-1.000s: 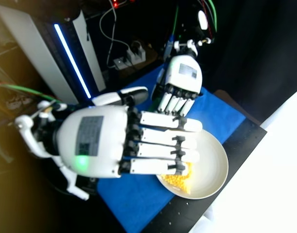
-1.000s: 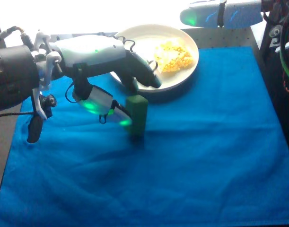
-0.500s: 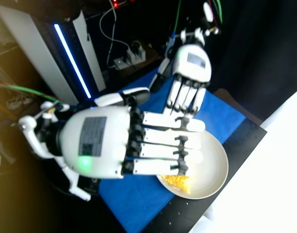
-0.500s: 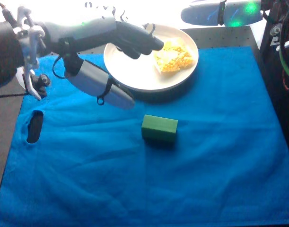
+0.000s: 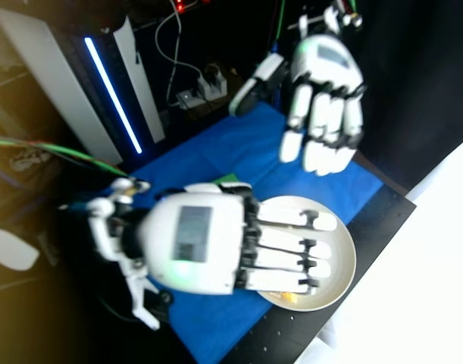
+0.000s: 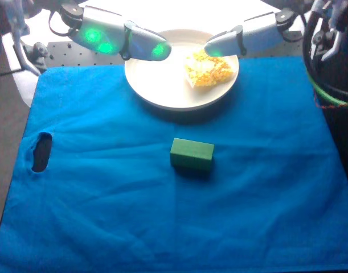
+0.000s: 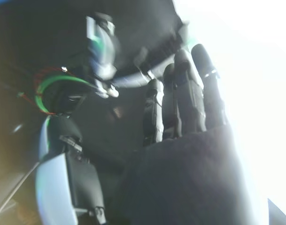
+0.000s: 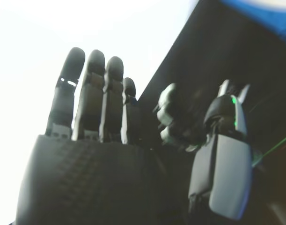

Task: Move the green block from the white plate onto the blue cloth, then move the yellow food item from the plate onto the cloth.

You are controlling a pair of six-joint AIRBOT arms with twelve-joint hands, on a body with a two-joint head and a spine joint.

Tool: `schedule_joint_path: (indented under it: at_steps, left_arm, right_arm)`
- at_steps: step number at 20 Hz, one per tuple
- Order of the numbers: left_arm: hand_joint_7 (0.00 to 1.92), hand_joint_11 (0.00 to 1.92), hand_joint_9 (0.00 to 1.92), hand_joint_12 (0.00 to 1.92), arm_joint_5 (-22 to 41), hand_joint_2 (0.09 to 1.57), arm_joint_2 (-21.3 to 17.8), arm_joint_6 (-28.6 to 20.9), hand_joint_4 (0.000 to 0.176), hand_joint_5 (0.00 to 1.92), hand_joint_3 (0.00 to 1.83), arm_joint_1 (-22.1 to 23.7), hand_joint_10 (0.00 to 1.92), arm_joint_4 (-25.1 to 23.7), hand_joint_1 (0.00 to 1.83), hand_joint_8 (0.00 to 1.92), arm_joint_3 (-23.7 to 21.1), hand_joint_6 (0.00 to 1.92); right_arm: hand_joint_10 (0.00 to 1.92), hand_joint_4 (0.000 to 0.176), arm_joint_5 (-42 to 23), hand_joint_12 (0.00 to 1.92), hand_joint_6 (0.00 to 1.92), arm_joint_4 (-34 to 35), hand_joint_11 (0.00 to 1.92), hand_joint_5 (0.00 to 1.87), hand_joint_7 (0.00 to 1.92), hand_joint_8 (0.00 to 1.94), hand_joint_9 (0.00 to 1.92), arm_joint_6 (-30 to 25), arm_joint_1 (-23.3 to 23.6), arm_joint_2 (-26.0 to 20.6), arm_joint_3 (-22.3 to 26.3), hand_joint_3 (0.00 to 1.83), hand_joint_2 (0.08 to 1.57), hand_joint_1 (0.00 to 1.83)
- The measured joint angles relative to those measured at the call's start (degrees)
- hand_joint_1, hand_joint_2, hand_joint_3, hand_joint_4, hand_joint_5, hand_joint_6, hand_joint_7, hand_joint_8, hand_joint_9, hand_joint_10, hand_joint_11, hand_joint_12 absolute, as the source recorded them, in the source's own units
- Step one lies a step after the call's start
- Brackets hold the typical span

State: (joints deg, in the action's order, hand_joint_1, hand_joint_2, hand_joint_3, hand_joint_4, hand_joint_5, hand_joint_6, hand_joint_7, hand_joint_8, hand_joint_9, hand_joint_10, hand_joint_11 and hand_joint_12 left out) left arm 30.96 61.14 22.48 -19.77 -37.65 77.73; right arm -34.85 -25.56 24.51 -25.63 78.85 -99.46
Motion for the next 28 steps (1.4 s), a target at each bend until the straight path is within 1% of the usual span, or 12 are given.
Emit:
schedule_joint_path:
  at_steps: [1,3,4,6,7,8,11,13,17,23,25,28]
  left_arm:
    - [0.34,0.0,0.4,1.36,-0.81,0.86,0.0,0.31,0.047,0.36,0.0,0.28,0.05,-0.15,0.67,0.0,0.07,0.0]
    - [0.42,0.0,0.44,1.28,-2.19,0.89,0.0,1.51,0.034,0.38,0.0,0.79,0.05,-0.04,0.77,0.02,0.31,0.0]
    - [0.41,0.0,0.44,1.22,-2.54,0.9,0.0,1.81,0.061,0.38,0.01,1.05,0.04,0.24,0.81,0.01,0.61,0.0]
    - [0.39,0.0,0.41,1.04,-3.08,0.96,-0.17,2.86,0.066,0.3,0.01,1.88,0.02,1.36,0.73,0.0,0.92,0.0]
    - [0.38,0.0,0.4,0.98,-3.08,0.95,-0.5,3.3,0.078,0.3,0.0,1.88,0.01,2.1,0.71,0.0,0.96,0.0]
    - [0.35,0.0,0.34,0.81,-3.37,0.92,-0.79,3.54,0.093,0.29,0.0,1.92,0.02,2.71,0.7,0.0,0.98,0.0]
    - [0.28,0.0,0.24,0.51,-4.2,0.9,-2.16,5.07,0.086,0.2,0.0,3.26,0.01,4.68,0.67,0.0,1.11,0.0]
    - [0.2,0.0,0.16,0.39,-3.67,0.9,-3.72,6.97,0.108,0.15,0.0,4.46,0.0,6.75,0.65,0.0,0.57,0.0]
    - [0.17,0.0,0.13,0.42,-3.39,0.9,-4.92,9.68,0.11,0.09,0.0,5.35,0.0,8.92,0.61,0.0,-0.61,0.0]
    - [0.05,0.0,0.05,0.37,-1.77,0.89,-5.73,10.58,0.152,0.1,0.0,7.45,0.0,9.03,0.6,0.0,-1.16,0.01]
    - [0.05,0.0,0.04,0.42,-1.77,0.88,-5.73,10.69,0.143,0.12,0.0,7.48,0.0,8.98,0.6,0.0,-1.33,0.0]
    - [0.02,0.0,0.04,0.44,-1.7,0.87,-5.73,10.73,0.129,0.11,0.0,7.48,0.0,8.98,0.59,0.0,-1.33,0.0]
  right_arm:
    - [0.0,0.016,0.37,1.3,0.0,-1.92,0.03,0.38,0.35,0.0,0.41,-0.04,0.7,0.44,-0.98,0.0,0.87,0.63]
    - [0.01,0.016,1.4,1.15,0.0,-3.93,0.0,0.35,0.27,0.01,0.26,-0.09,0.98,1.25,-2.19,0.0,0.89,0.65]
    - [0.03,0.0,2.34,1.26,0.01,-5.25,0.0,0.38,0.33,0.02,0.32,-0.09,0.96,1.4,-2.32,0.0,0.88,0.65]
    - [0.15,0.0,3.45,1.5,0.0,-6.62,0.18,0.38,0.63,0.03,0.66,-0.11,0.92,1.75,-2.71,0.0,0.88,0.67]
    - [0.46,0.0,3.82,1.66,0.0,-6.95,0.27,0.36,0.76,0.02,0.67,-0.07,0.92,2.16,-3.28,0.0,0.92,0.68]
    - [0.36,0.0,4.35,1.66,0.0,-7.74,0.09,0.34,0.69,0.0,0.56,-0.09,0.92,2.54,-3.87,0.0,0.91,0.66]
    - [0.05,0.0,5.55,1.24,0.0,-10.54,0.0,0.3,0.6,0.0,0.46,-0.15,0.9,4.31,-6.03,0.0,0.9,0.62]
    - [0.06,0.0,5.49,1.42,0.0,-10.93,0.01,0.28,0.63,0.0,0.58,-0.22,0.92,5.46,-6.95,0.0,0.9,0.63]
    - [0.0,0.0,5.62,1.31,0.0,-12.87,0.0,0.25,0.55,0.0,0.52,-0.24,0.9,7.58,-7.82,0.0,0.91,0.61]
    - [0.0,0.017,6.49,1.38,0.0,-14.73,0.1,0.21,0.48,0.0,0.56,-0.26,0.9,10.51,-10.36,0.0,0.85,0.61]
    - [0.0,0.0,6.47,1.38,0.0,-17.81,0.14,0.22,0.45,0.0,0.55,-0.26,0.9,12.0,-11.67,0.0,0.82,0.65]
    - [0.0,0.019,6.51,1.39,0.0,-18.43,0.11,0.22,0.47,0.0,0.55,-0.26,0.44,13.64,-12.83,0.0,0.8,0.61]
